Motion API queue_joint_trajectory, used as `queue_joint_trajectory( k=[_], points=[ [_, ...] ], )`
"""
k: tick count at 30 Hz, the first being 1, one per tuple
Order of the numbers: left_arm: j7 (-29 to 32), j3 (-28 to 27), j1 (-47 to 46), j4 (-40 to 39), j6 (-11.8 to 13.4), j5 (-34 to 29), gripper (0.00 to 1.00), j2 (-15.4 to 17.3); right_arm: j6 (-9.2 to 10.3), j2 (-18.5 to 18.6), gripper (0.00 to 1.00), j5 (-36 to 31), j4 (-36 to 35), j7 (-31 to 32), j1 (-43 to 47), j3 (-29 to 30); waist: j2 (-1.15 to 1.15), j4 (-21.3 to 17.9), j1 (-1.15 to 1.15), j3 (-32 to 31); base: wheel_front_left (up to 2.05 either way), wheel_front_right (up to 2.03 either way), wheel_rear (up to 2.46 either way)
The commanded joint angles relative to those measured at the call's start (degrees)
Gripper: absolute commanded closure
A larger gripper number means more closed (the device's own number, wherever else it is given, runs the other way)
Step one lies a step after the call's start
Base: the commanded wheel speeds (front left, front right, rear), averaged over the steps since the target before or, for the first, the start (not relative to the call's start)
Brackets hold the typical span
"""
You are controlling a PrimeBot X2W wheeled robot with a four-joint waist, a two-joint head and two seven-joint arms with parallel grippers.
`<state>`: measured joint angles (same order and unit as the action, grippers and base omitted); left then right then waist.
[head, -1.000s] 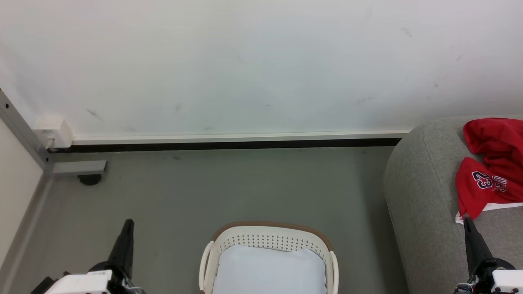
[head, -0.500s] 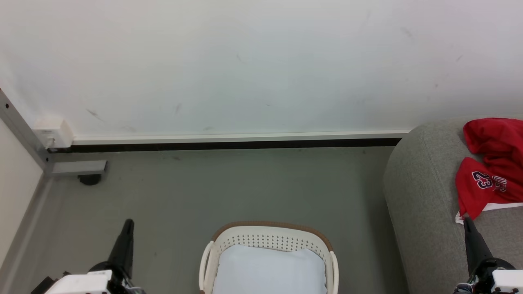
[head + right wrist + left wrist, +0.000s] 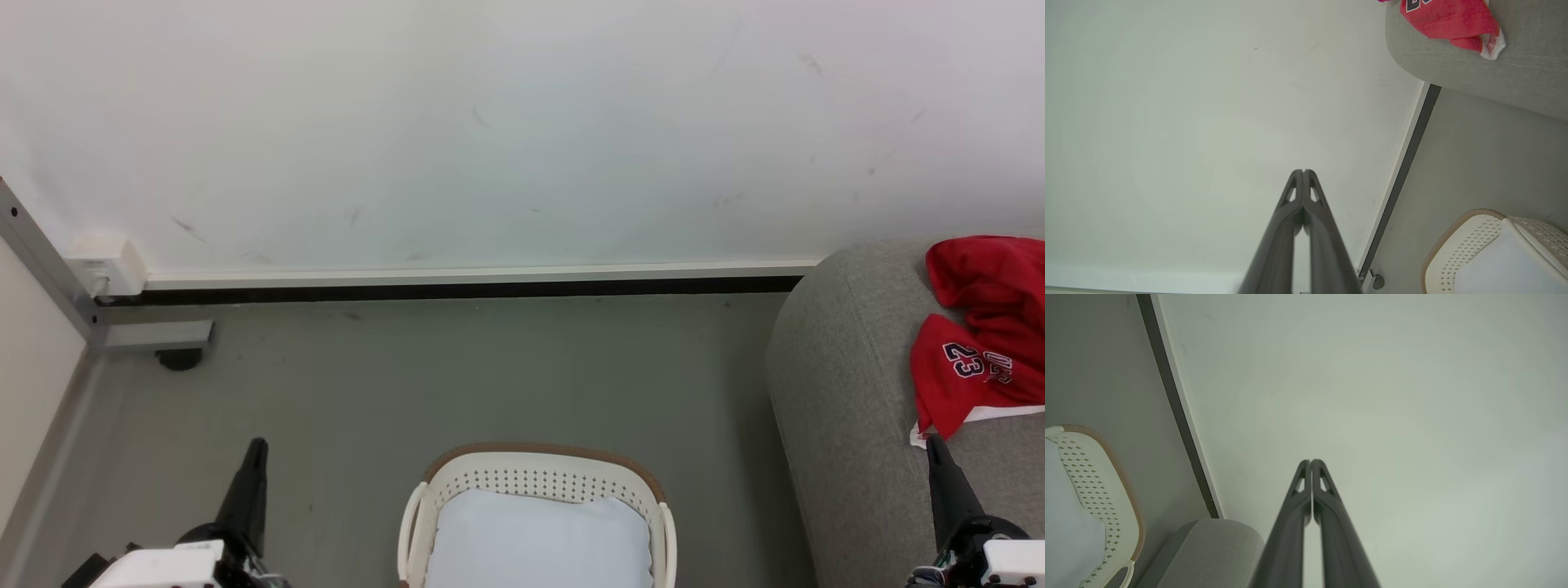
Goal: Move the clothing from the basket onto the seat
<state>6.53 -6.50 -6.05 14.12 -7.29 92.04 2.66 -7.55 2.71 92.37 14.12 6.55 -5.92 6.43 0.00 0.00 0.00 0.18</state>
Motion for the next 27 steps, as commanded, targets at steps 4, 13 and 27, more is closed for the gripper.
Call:
queue_joint_trajectory(
  k=[4,13,27],
  points=[
    [0.2,-0.1,-0.5,-0.2,-0.4,0.7,1.00,0.4,0.12,0.3,1.00,0.1,-0.2,0.1,-0.7,0.2,0.00,0.0,0.00,0.0,0.00,0.00,0.00],
    [0.2,-0.1,-0.5,-0.2,-0.4,0.7,1.00,0.4,0.12,0.3,1.00,0.1,-0.2,0.1,-0.7,0.2,0.00,0.0,0.00,0.0,0.00,0.00,0.00],
    [0.2,-0.1,-0.5,-0.2,-0.4,0.7,1.00,0.4,0.12,0.3,1.00,0.1,-0.2,0.1,-0.7,0.2,0.00,0.0,0.00,0.0,0.00,0.00,0.00]
  ],
)
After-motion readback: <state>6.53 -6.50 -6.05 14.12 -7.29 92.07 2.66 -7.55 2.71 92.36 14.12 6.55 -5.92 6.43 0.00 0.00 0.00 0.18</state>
